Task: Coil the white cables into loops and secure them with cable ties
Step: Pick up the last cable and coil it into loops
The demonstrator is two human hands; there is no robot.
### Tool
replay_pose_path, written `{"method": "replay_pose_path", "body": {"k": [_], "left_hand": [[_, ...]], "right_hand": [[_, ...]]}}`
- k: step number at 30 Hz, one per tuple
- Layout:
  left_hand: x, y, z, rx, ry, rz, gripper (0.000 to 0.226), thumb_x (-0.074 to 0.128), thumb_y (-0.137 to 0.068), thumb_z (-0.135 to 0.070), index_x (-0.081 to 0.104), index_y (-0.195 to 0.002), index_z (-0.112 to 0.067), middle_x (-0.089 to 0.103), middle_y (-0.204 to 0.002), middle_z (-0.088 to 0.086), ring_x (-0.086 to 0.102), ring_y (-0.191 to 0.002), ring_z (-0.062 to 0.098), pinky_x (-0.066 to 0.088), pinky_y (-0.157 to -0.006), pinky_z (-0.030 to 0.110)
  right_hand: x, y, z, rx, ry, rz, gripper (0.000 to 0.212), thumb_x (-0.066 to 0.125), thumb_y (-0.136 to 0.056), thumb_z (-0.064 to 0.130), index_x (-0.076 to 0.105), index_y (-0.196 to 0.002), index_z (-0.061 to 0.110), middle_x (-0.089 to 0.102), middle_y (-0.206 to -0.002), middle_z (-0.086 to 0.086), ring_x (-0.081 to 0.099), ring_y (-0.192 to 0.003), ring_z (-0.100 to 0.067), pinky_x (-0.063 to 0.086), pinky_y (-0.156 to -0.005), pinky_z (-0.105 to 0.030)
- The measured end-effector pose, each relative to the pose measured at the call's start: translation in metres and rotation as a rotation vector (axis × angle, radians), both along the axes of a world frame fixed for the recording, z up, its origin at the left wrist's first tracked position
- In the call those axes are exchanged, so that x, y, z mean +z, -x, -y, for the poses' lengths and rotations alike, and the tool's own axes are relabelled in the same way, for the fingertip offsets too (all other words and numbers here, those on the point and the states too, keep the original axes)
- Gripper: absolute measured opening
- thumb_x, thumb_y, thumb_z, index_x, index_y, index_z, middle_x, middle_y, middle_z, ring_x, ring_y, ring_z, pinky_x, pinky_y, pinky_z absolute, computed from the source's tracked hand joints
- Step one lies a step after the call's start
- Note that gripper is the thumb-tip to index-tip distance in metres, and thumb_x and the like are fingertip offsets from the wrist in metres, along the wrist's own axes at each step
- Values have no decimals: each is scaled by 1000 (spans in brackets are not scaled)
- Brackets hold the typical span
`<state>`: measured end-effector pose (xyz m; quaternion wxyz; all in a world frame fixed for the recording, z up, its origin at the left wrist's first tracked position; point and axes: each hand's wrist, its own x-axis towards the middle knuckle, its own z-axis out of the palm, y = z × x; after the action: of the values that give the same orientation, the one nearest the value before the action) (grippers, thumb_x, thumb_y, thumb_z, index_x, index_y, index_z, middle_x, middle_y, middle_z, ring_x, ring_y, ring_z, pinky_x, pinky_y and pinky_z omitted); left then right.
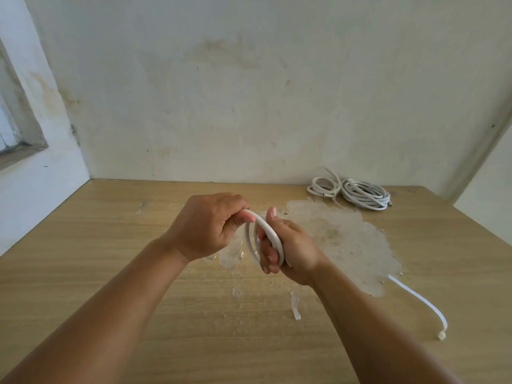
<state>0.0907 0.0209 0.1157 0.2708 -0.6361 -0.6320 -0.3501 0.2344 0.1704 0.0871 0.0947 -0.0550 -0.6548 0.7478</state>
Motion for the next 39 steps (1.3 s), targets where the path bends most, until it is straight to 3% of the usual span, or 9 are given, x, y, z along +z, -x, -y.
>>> {"method": "replay_pose_path", "body": {"k": [5,11,15,18,23,27,31,36,39], "left_hand": [[4,2,-9,-93,46,244,35,50,-104,-38,67,-83,-16,60,-65,-8,53,-54,12,43,-49,32],[25,-10,-20,-173,81,418,15,58,-99,-38,67,-88,-32,65,-82,-4,62,-76,18,50,-68,35],[35,-20,-21,-181,325,643,45,42,-103,-55,71,-94,-20,70,-87,6,66,-84,28,53,-84,51],[43,-29,-21,-297,397,824,54,36,-107,-52,74,-94,-16,74,-89,13,71,-86,34,56,-88,49],[52,-42,-37,-4,223,780,77,24,-108,-54,64,-69,-2,64,-59,11,63,-52,21,51,-61,32],[62,-37,-45,113,137,735,63,28,-111,-40,55,-61,-13,54,-53,-2,50,-43,7,45,-59,33],[73,-32,-49,187,146,688,62,28,-110,-36,57,-62,-10,57,-56,2,51,-47,14,44,-60,32],[76,-24,-44,205,234,613,61,30,-111,-36,56,-59,-17,58,-45,-12,51,-41,4,38,-50,21],[68,-25,-47,183,233,592,64,29,-110,-40,60,-65,-6,60,-53,4,53,-46,15,49,-56,41]], "right_hand": [[7,-2,3,242,285,-65,70,49,-83,77,61,-84,8,42,-43,4,38,-31,-8,37,-41,-22],[15,-6,1,400,457,-184,46,73,-89,50,59,-82,6,43,-39,7,43,-28,-4,37,-36,-19],[19,-8,-1,451,532,-238,42,68,-94,46,60,-82,6,42,-38,7,45,-28,-5,33,-37,-21],[25,-9,-4,481,544,-301,41,64,-97,46,62,-84,7,34,-41,6,41,-28,-7,33,-38,-22],[32,-3,1,334,535,-322,43,73,-89,47,59,-77,8,45,-36,8,46,-28,-4,38,-36,-19],[42,5,7,150,450,-334,41,66,-90,48,59,-75,10,39,-36,8,42,-28,-5,42,-39,-21],[52,8,13,21,429,-322,39,54,-96,44,56,-78,10,36,-38,7,40,-30,-7,44,-42,-24],[60,0,-2,75,296,-178,38,57,-97,38,69,-104,3,56,-61,-4,59,-54,-21,56,-78,-44],[64,-2,3,2,382,-96,40,56,-99,44,66,-86,7,44,-49,1,47,-42,-15,52,-63,-38]]}}
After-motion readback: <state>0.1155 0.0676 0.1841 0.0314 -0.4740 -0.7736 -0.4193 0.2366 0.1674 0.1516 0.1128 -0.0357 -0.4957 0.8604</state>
